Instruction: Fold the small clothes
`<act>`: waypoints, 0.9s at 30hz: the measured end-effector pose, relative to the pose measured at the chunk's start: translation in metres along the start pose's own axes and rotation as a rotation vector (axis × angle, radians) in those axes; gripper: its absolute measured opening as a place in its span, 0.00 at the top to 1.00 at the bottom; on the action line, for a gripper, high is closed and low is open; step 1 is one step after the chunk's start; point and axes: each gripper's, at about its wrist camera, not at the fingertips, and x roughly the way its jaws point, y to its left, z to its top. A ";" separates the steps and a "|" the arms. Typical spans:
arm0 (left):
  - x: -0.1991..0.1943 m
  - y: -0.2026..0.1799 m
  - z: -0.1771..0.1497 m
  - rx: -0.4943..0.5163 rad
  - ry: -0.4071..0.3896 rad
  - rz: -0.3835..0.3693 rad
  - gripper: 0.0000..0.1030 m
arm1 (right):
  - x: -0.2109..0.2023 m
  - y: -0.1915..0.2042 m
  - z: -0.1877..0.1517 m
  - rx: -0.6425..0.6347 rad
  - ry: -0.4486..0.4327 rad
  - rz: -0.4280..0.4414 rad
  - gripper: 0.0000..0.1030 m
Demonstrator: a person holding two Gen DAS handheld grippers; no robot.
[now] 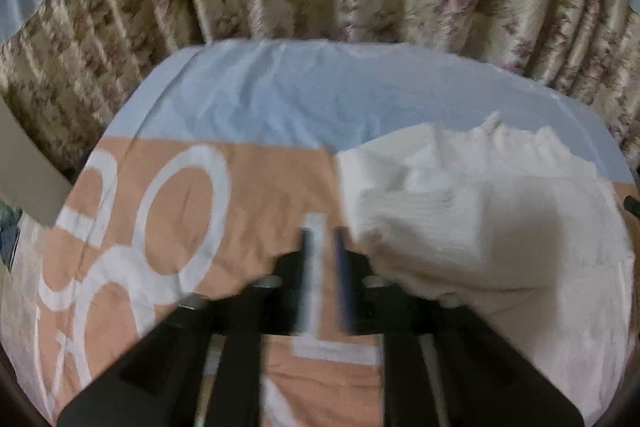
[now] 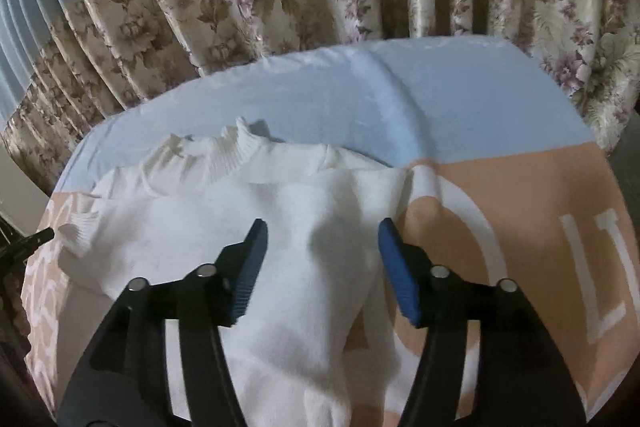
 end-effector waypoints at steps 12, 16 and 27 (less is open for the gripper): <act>0.035 -0.100 0.007 0.184 0.067 -0.127 0.13 | 0.012 0.068 -0.037 -0.215 0.104 0.077 0.47; 0.048 -0.071 -0.009 0.127 0.106 -0.093 0.13 | 0.014 0.040 -0.046 -0.217 0.120 0.004 0.60; -0.047 -0.054 -0.031 0.040 -0.019 -0.139 0.07 | -0.059 0.049 -0.046 -0.168 -0.039 0.134 0.14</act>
